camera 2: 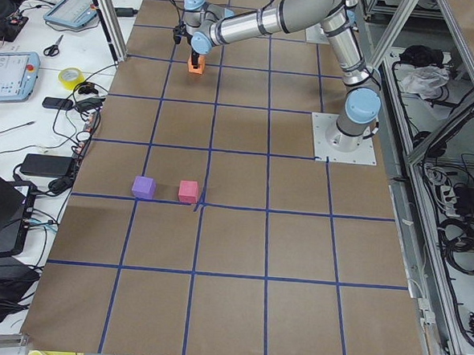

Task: Arrange blocks in a line
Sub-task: 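Lower the left gripper onto the orange cube and grasp it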

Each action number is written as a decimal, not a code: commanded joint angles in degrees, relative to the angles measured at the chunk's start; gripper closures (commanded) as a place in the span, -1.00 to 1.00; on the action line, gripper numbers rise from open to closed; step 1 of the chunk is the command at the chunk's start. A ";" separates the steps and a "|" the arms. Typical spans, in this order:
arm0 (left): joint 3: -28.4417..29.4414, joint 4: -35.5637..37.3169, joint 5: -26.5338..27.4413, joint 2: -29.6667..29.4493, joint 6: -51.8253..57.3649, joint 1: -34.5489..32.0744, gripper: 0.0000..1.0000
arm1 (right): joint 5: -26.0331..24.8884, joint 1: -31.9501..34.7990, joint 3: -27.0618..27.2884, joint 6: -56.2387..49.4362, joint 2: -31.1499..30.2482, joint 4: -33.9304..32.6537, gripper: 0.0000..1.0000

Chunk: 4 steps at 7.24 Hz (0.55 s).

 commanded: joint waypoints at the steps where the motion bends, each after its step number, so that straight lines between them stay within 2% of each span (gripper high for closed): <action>1: 0.07 -0.02 2.85 -0.73 2.47 -0.01 0.43 | 0.00 0.02 0.91 -0.55 -0.12 -0.49 -1.00; 2: 0.15 -0.02 4.52 0.49 3.18 0.08 0.73 | -0.18 0.02 0.83 -0.73 -0.38 -0.58 -1.00; 3: 0.33 0.07 6.11 1.63 4.93 1.64 0.83 | -0.18 0.02 0.91 -0.12 -0.47 -2.32 -1.00; 4: 0.24 0.07 6.30 3.04 5.12 5.75 0.83 | -0.35 0.02 0.91 -0.11 -0.47 -3.47 -1.00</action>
